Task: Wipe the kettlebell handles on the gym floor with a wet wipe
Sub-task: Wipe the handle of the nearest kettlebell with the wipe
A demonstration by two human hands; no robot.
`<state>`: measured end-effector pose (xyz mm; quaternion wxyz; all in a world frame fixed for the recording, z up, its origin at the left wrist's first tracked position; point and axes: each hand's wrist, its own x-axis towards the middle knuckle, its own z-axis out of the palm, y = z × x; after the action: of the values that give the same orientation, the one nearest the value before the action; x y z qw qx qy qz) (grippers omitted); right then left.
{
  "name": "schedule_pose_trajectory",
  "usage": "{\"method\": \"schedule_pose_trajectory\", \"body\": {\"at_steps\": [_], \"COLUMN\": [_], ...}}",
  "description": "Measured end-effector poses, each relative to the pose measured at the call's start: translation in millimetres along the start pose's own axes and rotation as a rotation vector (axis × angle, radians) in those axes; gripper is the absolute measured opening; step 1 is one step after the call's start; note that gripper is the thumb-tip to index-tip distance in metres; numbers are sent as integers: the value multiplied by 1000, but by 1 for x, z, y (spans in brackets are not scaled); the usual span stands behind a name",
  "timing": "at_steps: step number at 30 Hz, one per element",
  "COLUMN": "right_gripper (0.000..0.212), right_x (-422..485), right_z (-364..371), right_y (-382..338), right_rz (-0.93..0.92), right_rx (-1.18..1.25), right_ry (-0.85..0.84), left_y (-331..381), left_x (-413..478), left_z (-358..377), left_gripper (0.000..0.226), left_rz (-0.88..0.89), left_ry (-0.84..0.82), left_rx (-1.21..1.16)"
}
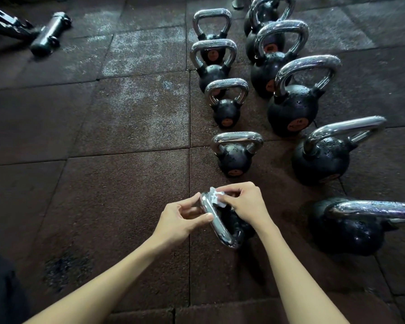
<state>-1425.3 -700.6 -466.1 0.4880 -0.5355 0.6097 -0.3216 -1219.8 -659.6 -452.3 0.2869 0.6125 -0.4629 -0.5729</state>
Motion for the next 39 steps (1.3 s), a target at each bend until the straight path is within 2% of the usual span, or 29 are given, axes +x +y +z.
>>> {"method": "schedule_pose_trajectory", "body": {"at_steps": [3, 8, 11, 14, 19, 24, 28, 31, 33, 37, 39], "right_gripper": [17, 15, 16, 18, 16, 19, 16, 18, 19, 17, 18], "right_x": [-5, -15, -8, -4, -26, -23, -36, -48, -51, -59, -65], "right_z": [0, -26, -25, -23, -41, -28, -45, -55, -57, -61, -61], "right_y": [-8, -10, -20, -19, -2, -6, -3, -3, -7, -7, 2], "right_rz": [-12, -30, -59, -46, -10, -16, -36, -39, -42, -26, 16], "right_rx": [83, 94, 75, 36, -22, 1, 8, 4, -2, -38, -48], "right_ry": [-71, -282, -232, -190, -384, -225, -323, -372, -362, -260, -208], "left_y": [0, -1, 0, 3, 3, 5, 9, 11, 12, 17, 19], "left_x": [3, 4, 4, 3, 3, 4, 3, 3, 3, 4, 6], "left_z": [-2, -1, 1, 4, 2, 5, 11, 18, 21, 26, 26], "left_gripper": [87, 92, 99, 93, 77, 79, 83, 74, 71, 83, 77], "left_rz": [13, 36, 57, 62, 45, 38, 26, 23, 31, 52, 55], "left_ry": [-30, -40, -48, -41, -8, 9, 25, 32, 36, 39, 46], "left_rx": [28, 54, 51, 57, 24, -2, -31, -44, -45, -8, 18]}}
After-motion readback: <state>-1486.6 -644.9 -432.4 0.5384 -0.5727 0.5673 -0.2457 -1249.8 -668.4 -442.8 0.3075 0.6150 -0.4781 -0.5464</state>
